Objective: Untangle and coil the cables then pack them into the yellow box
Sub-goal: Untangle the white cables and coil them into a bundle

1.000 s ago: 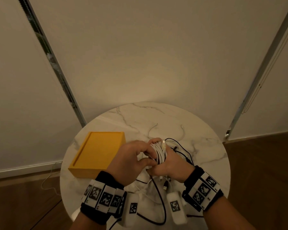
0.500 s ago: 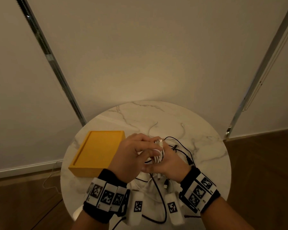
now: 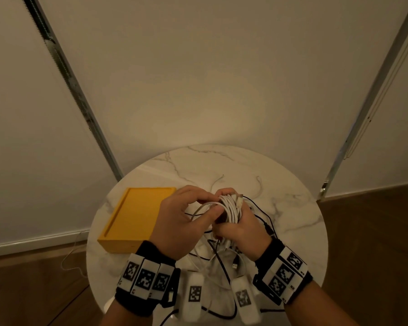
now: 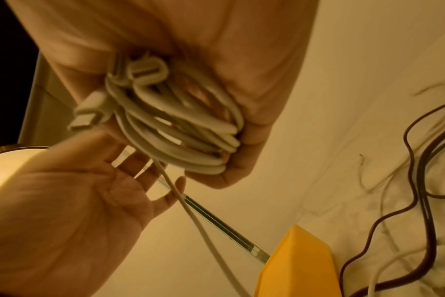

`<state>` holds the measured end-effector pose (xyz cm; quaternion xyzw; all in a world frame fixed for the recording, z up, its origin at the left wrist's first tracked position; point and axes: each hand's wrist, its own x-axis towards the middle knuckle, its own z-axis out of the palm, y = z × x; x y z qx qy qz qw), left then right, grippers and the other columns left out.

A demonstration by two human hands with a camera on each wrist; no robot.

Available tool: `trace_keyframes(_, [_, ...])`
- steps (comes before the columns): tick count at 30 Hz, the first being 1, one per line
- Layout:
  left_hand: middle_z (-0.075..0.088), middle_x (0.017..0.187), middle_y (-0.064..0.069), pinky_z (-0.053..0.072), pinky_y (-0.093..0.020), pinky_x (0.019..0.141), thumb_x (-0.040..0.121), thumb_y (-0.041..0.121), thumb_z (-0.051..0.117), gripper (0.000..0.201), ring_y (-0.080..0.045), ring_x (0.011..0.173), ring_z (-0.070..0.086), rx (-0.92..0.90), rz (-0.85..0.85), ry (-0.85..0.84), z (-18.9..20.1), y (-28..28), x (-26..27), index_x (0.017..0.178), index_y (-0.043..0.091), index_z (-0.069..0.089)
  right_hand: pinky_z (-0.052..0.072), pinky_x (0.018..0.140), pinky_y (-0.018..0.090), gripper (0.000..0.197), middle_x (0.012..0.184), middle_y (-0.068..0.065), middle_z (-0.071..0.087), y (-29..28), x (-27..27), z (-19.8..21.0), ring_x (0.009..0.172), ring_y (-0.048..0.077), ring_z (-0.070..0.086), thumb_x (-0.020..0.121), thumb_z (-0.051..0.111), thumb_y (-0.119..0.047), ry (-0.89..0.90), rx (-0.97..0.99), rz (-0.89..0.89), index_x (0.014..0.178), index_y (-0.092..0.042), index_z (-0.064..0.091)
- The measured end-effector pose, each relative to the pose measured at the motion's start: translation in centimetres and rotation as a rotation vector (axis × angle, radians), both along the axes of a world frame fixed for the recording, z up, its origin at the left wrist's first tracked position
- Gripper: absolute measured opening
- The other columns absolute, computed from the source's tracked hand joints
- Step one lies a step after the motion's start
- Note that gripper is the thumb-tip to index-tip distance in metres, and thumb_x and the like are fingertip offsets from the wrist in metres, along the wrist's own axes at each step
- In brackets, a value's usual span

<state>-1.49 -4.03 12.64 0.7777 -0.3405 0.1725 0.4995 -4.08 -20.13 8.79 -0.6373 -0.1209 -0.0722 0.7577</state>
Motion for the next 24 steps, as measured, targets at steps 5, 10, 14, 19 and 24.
trace_keyframes(5, [0.069, 0.089, 0.015, 0.053, -0.027, 0.075, 0.083, 0.033, 0.070, 0.009, -0.006, 0.086, 0.064, 0.052, 0.030, -0.065, -0.16, 0.52, 0.51, 0.092, 0.032, 0.072, 0.048, 0.062, 0.051, 0.046, 0.073, 0.016, 0.055, 0.14, -0.14, 0.23, 0.068, 0.030, 0.053, 0.063, 0.062, 0.011, -0.016, 0.035, 0.044, 0.106, 0.000, 0.049])
trace_keyframes(10, [0.066, 0.082, 0.015, 0.046, -0.019, 0.073, 0.086, 0.034, 0.064, 0.012, -0.004, 0.082, 0.060, 0.183, 0.058, -0.103, -0.61, 1.05, 0.88, 0.091, 0.026, 0.071, 0.053, 0.071, 0.052, 0.046, 0.084, 0.031, 0.055, 0.05, -0.34, 0.32, 0.076, 0.033, 0.058, 0.063, 0.065, 0.005, 0.001, 0.002, 0.042, 0.107, -0.001, 0.051])
trace_keyframes(14, [0.065, 0.076, 0.022, 0.044, -0.010, 0.069, 0.083, 0.025, 0.073, 0.009, 0.002, 0.077, 0.061, 0.110, 0.128, -0.085, -0.45, 0.78, 0.54, 0.091, 0.025, 0.068, 0.050, 0.077, 0.062, 0.045, 0.090, 0.021, 0.056, 0.19, 0.00, 0.02, 0.082, 0.031, 0.058, 0.061, 0.068, -0.010, 0.011, -0.072, 0.030, 0.105, -0.015, 0.058])
trace_keyframes(19, [0.071, 0.078, 0.015, 0.056, -0.021, 0.065, 0.080, 0.012, 0.082, 0.013, -0.001, 0.073, 0.067, 0.062, 0.151, -0.071, -0.83, 0.60, 0.60, 0.088, 0.019, 0.074, 0.049, 0.071, 0.057, 0.047, 0.085, 0.015, 0.050, 0.42, 0.10, -0.19, 0.080, 0.020, 0.051, 0.063, 0.063, 0.004, 0.008, -0.097, 0.037, 0.107, -0.011, 0.056])
trace_keyframes(24, [0.072, 0.077, 0.012, 0.054, -0.014, 0.061, 0.080, 0.017, 0.082, 0.010, -0.002, 0.070, 0.069, 0.009, 0.138, 0.003, -0.88, 0.50, 0.53, 0.086, 0.018, 0.074, 0.049, 0.072, 0.024, 0.049, 0.086, -0.006, 0.060, 0.01, 0.03, 0.18, 0.082, 0.010, 0.060, 0.064, 0.060, 0.011, 0.026, -0.090, 0.083, 0.110, -0.005, 0.055])
